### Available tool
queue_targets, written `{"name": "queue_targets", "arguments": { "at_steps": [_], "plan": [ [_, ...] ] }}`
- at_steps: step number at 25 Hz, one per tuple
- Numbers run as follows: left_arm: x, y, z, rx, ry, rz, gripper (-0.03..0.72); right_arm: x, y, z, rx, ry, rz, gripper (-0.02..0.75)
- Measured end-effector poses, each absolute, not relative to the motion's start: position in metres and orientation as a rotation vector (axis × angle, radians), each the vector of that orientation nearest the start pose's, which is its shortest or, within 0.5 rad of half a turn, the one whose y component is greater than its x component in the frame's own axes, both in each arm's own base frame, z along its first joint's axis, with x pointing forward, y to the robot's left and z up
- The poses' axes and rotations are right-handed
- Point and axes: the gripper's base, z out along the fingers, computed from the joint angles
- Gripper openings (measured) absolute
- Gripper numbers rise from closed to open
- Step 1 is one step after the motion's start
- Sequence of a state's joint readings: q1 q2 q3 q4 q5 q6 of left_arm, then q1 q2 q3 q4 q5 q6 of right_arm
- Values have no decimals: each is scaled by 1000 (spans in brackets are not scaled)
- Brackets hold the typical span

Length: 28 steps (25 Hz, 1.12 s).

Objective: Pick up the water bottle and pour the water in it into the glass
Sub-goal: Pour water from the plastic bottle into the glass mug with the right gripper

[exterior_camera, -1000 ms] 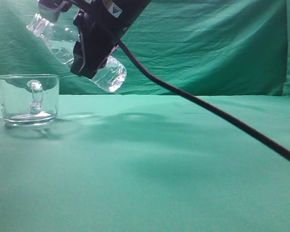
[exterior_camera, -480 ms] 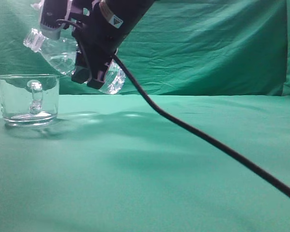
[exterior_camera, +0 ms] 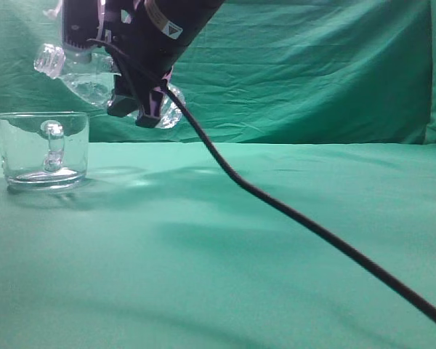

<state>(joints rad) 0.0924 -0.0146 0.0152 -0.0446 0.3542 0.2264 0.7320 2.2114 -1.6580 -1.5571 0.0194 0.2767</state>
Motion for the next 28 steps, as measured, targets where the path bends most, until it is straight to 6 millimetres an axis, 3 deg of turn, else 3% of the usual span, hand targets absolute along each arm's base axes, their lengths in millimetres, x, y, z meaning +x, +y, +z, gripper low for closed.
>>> {"name": "queue_targets", "arguments": {
  "at_steps": [28],
  "plan": [
    [53,3,177,96,1839,180,0,390,337,194,-1804,999,-574,340]
  ]
}}
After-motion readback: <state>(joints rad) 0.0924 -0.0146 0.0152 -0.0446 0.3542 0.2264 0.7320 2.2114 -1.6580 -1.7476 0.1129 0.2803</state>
